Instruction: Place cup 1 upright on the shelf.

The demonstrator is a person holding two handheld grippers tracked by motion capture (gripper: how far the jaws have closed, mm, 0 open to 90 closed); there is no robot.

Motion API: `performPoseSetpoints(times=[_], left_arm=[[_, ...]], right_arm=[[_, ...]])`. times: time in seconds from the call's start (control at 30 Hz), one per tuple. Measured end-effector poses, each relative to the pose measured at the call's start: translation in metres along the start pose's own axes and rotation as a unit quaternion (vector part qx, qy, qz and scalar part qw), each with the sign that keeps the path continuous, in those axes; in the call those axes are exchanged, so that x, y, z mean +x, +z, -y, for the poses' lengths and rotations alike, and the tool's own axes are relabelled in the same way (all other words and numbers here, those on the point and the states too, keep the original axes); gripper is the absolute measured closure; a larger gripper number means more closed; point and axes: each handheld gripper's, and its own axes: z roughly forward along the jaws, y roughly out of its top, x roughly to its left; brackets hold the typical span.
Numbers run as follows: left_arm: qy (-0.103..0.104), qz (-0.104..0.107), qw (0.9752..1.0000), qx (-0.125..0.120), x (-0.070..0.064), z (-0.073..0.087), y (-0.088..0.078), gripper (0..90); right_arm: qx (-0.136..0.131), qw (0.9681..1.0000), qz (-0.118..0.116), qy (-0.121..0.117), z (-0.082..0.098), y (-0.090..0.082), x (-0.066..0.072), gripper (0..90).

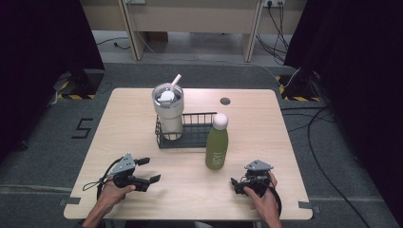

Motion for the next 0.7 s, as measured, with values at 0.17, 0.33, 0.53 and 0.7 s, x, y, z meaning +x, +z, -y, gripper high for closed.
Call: performPoseSetpoints(times=[0.17, 0.33, 0.53, 0.7], left_arm=[[0.008, -0.001, 0.9999, 0.013, -0.003, 0.002, -0.001, 14.7], [0.012, -0.004, 0.9994, 0.032, -0.006, 0.007, -0.003, 14.8], [0.013, -0.008, 0.9990, 0.042, -0.009, 0.011, -0.007, 14.8], [0.016, -0.012, 0.9984, 0.052, -0.011, 0.014, -0.009, 14.8]], right_arm=[[0.000, 1.0000, 0.000, 0.000, 0.000, 0.000, 0.000, 2.4], [0.000, 1.0000, 0.000, 0.000, 0.000, 0.000, 0.000, 2.4], [0.000, 1.0000, 0.000, 0.000, 0.000, 0.000, 0.000, 2.4], [0.000, 1.0000, 0.000, 0.000, 0.000, 0.000, 0.000, 2.4]])
